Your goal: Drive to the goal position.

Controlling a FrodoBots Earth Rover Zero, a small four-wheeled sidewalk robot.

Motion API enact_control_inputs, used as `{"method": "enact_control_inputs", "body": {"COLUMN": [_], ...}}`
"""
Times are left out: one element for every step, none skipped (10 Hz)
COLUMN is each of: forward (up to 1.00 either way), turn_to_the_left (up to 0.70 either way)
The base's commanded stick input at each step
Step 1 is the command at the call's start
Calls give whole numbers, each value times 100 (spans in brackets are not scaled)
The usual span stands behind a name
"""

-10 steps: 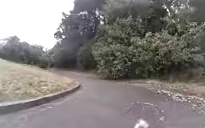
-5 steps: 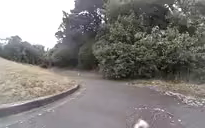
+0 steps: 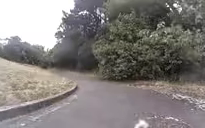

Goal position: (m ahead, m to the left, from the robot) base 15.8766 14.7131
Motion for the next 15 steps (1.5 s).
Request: {"method": "enact_control_inputs", "body": {"forward": [70, 70, 70, 70, 70, 70, 70, 70, 70, 70, 70, 70, 70, 70, 70], "turn_to_the_left": [14, 0, 0, 0, 0, 0, 0, 0, 0, 0, 0, 0, 0, 0, 0]}}
